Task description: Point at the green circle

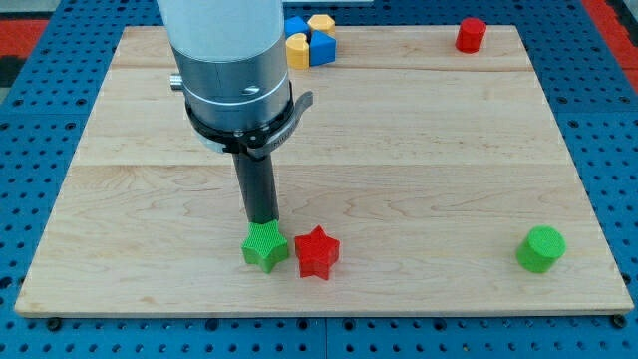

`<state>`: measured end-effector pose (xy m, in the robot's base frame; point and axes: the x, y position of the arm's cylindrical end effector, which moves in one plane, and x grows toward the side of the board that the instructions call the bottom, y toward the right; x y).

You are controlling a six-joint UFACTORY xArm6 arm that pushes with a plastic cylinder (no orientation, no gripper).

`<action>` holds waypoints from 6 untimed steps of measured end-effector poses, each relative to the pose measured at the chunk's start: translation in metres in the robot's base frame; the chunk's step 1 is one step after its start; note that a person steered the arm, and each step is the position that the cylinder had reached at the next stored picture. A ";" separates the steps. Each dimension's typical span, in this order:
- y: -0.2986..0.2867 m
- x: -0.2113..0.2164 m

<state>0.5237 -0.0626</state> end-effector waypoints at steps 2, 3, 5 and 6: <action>0.025 -0.051; 0.079 -0.056; 0.210 -0.056; 0.273 -0.038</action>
